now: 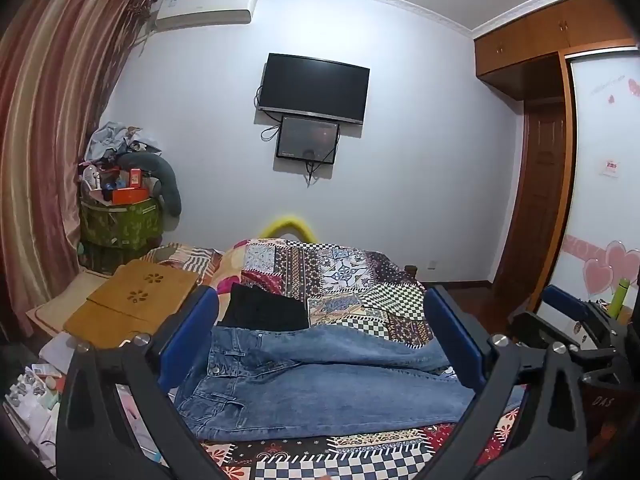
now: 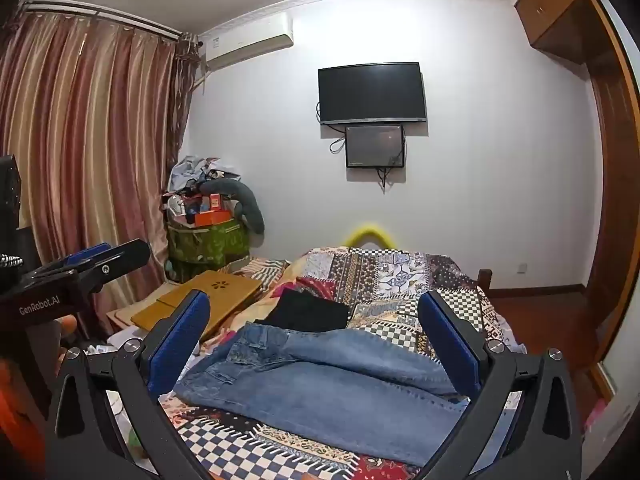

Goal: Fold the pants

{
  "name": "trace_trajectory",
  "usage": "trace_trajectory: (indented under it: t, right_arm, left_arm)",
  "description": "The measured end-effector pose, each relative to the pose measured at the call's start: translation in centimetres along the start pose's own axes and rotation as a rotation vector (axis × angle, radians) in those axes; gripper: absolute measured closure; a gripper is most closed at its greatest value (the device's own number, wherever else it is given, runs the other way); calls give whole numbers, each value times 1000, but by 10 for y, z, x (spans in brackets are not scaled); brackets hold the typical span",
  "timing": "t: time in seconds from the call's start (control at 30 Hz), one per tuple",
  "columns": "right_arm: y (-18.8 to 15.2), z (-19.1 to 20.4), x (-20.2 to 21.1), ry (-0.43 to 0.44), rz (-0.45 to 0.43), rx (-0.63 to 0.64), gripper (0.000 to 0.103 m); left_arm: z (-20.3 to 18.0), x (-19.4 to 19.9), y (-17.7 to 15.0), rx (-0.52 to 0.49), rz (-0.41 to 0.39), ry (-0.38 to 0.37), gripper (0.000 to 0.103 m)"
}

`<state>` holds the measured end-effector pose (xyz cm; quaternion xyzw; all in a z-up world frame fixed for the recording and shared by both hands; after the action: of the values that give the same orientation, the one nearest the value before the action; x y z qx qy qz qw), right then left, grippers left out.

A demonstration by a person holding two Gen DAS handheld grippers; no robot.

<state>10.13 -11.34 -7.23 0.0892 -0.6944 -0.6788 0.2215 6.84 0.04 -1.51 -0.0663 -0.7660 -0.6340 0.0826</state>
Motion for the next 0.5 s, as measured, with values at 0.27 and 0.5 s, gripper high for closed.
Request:
trace_trajectory:
  t: [0.27,0.5]
  right_arm:
    - [0,0,0,-1,1,1,0]
    - [-3,-8,-4,-11,-4,-10,0]
  left_arm:
    - [-2,1,1,-31,3,10,0]
    - [-10,-2,-4,-60,-2,14,0]
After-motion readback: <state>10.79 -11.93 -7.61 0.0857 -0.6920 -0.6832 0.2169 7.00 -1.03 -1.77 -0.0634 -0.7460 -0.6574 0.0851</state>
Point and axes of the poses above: each gripper's, at about its wrist camera, not at the fingertips, and x roughly against the way its jaws point, z to its left, y to its top, the point moved 7 cm from there along -x, roughly the way its jaws point, and after that the axes turned 2 degrees about x, right-handed, at the moved point
